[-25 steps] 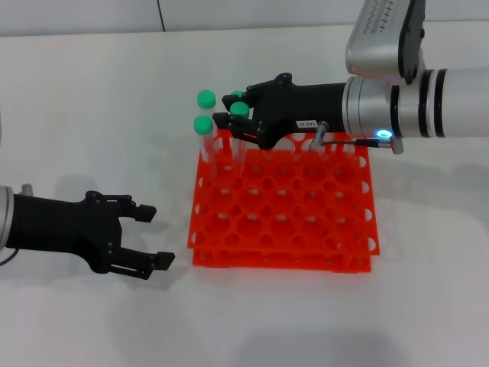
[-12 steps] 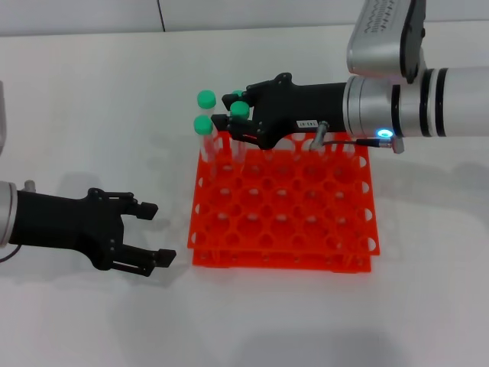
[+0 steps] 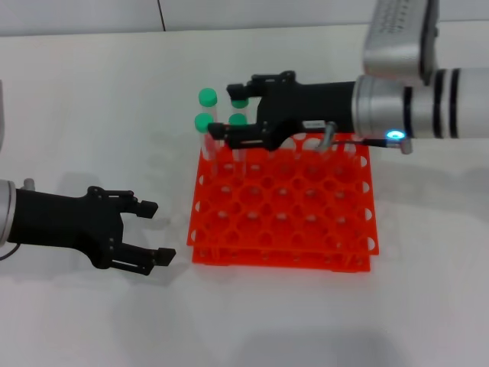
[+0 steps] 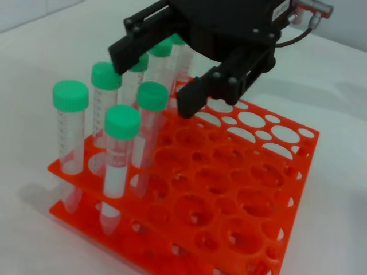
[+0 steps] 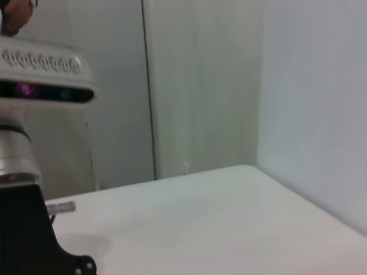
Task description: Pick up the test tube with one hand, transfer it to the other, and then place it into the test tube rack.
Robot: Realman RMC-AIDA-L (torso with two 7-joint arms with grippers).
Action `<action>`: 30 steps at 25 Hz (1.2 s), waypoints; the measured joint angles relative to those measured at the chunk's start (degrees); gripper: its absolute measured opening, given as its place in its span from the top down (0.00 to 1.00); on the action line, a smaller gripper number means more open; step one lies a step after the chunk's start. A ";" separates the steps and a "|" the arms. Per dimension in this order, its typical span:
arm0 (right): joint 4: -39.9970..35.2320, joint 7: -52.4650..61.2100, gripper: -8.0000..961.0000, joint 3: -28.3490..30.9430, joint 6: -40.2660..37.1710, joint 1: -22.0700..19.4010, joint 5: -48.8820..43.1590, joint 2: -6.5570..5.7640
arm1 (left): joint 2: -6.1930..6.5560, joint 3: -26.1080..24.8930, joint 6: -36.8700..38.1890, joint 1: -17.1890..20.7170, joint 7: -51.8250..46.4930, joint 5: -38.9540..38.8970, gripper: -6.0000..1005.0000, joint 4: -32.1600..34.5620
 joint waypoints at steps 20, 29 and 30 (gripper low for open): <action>-13.86 5.70 0.28 22.39 -24.20 -17.10 -12.10 -0.81 | 1.44 -6.13 7.34 2.80 2.71 -6.19 0.12 4.26; -16.26 6.73 0.28 27.38 -30.05 -16.64 -20.36 -0.86 | 1.58 -6.34 10.00 4.91 1.70 -6.16 0.12 8.23; -16.61 6.73 0.28 27.45 -30.38 -16.61 -20.62 -0.87 | 1.46 -6.35 10.26 5.07 1.56 -6.15 0.12 8.53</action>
